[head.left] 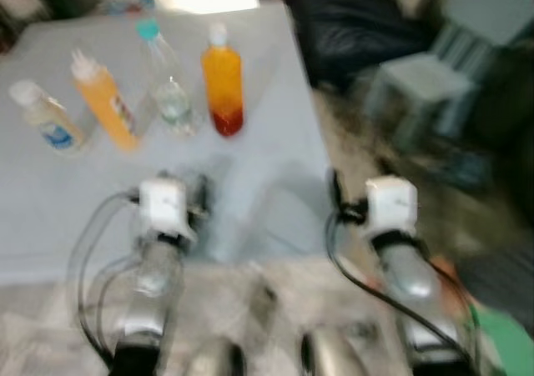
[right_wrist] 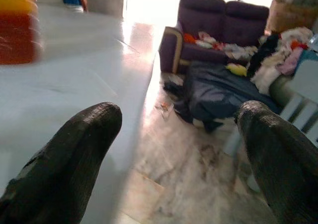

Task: Restocking fridge

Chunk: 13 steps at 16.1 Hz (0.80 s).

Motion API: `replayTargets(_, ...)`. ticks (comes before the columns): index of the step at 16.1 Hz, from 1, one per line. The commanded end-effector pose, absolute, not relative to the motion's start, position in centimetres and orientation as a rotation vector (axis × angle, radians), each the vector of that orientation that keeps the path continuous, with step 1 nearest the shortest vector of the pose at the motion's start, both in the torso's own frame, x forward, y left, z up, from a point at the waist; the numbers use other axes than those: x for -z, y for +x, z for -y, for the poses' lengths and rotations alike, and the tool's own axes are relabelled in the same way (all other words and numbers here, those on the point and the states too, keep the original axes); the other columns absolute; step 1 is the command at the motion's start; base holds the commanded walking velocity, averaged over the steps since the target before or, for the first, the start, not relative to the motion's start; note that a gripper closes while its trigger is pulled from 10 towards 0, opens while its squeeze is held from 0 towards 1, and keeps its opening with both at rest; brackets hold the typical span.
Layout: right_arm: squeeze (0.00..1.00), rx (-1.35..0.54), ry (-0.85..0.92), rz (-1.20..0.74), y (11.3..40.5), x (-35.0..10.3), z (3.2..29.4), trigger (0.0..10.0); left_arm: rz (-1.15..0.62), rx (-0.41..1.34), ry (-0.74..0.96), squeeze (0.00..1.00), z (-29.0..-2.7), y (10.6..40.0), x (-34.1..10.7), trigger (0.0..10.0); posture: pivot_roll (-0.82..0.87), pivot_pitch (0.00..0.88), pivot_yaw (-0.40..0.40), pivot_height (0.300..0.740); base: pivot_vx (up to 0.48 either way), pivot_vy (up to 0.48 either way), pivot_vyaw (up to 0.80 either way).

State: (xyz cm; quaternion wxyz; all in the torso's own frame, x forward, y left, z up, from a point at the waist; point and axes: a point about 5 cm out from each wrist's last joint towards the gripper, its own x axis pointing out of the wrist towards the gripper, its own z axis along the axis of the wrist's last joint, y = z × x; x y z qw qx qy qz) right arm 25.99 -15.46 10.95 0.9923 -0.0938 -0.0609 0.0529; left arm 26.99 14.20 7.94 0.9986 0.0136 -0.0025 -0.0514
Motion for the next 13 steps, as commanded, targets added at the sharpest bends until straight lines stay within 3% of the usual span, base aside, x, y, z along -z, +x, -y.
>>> replayTargets(1,0.00,-0.133,-0.167,0.142,26.0,-11.3,14.5,10.0,-0.005,0.049,0.068,0.00,-15.9,27.0,-7.9,10.0,0.01,0.135,0.043,0.740,0.000,0.000,0.59)
replayTargets(5,0.00,-0.159,-0.164,0.127,26.0,-10.9,14.4,10.0,-0.009,0.032,0.080,0.00,-16.1,27.0,-7.8,10.0,0.01,0.131,0.041,0.740,0.000,0.000,0.10)
replayTargets(7,0.00,-0.203,-0.191,0.139,25.9,-11.0,13.9,10.0,-0.011,0.027,0.090,0.00,-16.4,27.0,-7.7,10.0,0.01,0.129,0.039,0.740,0.000,0.000,0.66)
replayTargets(11,0.00,-0.211,-0.214,0.203,26.8,-12.6,14.0,10.0,-0.021,-0.031,0.145,0.00,-19.6,26.9,-8.1,10.0,0.01,0.131,0.044,0.740,0.000,0.000,0.64)
replayTargets(13,0.00,-0.142,-0.236,0.226,27.6,-13.1,15.0,10.0,-0.023,-0.049,0.146,0.00,-20.0,27.0,-8.1,10.0,0.01,0.134,0.044,0.740,0.000,0.000,0.00)
